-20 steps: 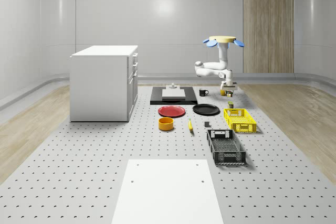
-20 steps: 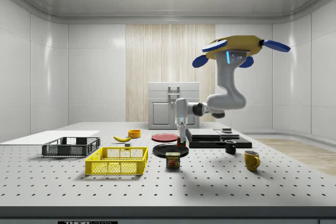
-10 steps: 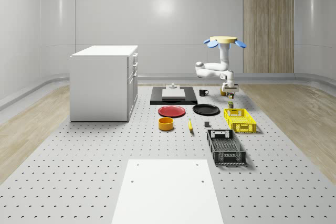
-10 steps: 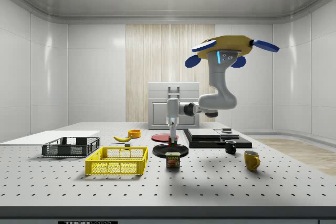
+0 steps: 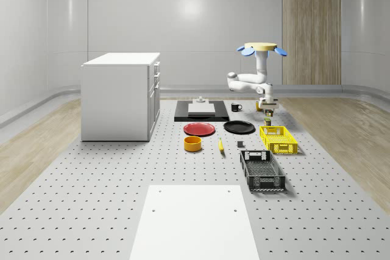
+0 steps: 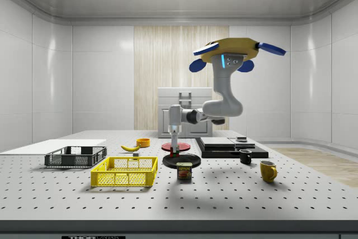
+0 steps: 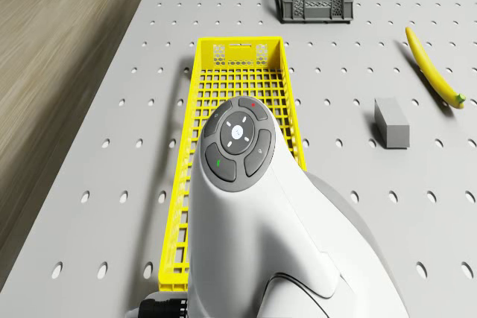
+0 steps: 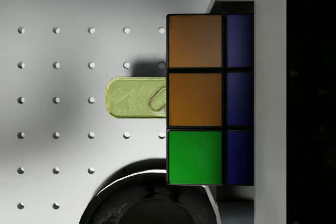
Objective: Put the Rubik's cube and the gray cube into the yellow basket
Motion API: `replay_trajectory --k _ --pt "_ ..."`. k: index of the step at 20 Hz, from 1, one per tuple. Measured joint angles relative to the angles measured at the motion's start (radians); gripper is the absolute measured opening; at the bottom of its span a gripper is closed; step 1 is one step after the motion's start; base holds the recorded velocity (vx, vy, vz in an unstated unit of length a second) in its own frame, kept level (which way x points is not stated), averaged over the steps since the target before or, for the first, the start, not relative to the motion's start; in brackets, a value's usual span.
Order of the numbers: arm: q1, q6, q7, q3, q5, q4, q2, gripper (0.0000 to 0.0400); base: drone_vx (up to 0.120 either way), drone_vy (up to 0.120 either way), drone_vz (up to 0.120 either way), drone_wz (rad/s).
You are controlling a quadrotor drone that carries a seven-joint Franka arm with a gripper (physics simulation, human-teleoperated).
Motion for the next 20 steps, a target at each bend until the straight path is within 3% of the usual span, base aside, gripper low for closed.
replay_trajectory --k 20 --pt "-0.006 0.024 0.005 0.004 0.010 0.001 -0.025 0.0325 0.120 0.000 0.000 0.000"
